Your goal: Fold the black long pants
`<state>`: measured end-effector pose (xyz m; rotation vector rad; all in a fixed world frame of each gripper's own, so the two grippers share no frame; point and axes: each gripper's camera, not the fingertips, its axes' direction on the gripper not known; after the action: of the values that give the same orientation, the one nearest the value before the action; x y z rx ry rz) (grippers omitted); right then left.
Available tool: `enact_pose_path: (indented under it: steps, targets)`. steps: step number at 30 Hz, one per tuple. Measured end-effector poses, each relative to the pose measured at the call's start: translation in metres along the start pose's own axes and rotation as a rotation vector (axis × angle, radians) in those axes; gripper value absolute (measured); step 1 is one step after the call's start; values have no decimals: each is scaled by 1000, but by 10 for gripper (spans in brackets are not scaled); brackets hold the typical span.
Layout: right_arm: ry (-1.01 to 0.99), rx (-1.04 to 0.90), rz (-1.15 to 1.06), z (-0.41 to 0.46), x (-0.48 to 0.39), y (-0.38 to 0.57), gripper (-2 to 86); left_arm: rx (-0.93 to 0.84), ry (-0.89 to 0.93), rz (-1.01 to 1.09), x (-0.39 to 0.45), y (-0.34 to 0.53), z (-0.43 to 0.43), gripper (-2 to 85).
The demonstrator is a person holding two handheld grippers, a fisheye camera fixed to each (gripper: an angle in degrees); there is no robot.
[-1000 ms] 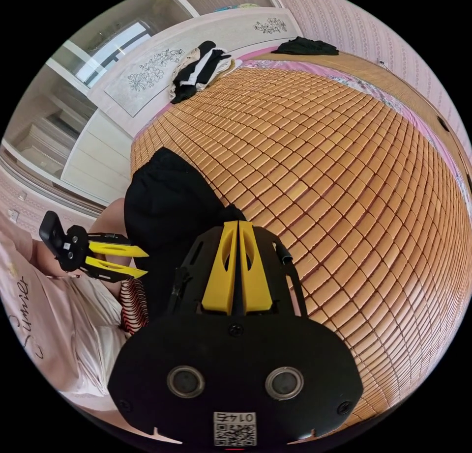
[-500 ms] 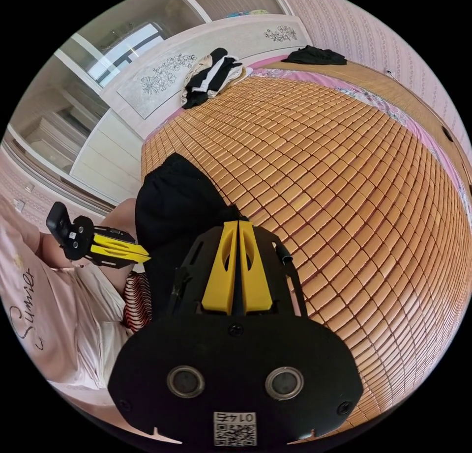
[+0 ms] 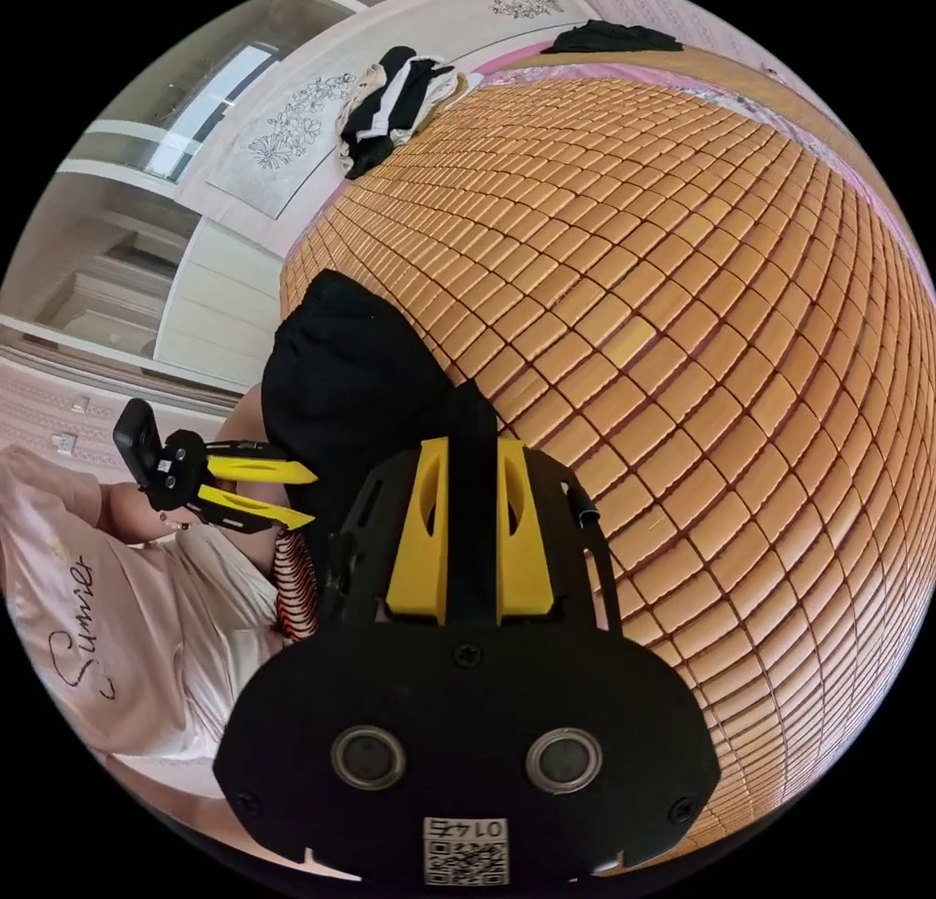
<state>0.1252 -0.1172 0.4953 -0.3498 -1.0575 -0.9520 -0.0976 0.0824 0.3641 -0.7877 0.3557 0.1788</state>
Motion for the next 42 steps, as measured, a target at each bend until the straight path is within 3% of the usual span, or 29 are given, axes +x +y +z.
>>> enact_pose_path:
  steps: [7, 13, 17, 22, 27, 29, 33, 37, 42]
  targets:
    - [14, 172, -156, -37, -25, 48, 27, 15, -4, 70, -1, 0, 8, 59]
    - [60, 264, -280, -75, -56, 99, 18, 114, -14, 109, 3, 18, -14, -2]
    - [53, 315, -323, -107, -76, 118, 17, 216, 75, 87, 1, 35, -43, -8]
    - [118, 267, -437, -134, -111, 80, 18, 362, 272, -50, -25, 56, -90, -10]
    - [-4, 180, -564, -121, -155, -15, 28, 472, 159, -164, -59, 80, -140, -8]
    - [23, 150, -506, -90, -158, -50, 38, 411, -27, -228, -82, 82, -138, -3]
    - [195, 95, -258, -29, -131, -71, 83, 290, -230, -324, -124, 85, -99, 41]
    - [208, 159, -167, -60, -105, -5, 93, 304, -271, -318, -127, 94, -95, 64]
    - [265, 264, 236, -116, -44, 155, 111, 354, -112, -170, -85, 80, -74, 54]
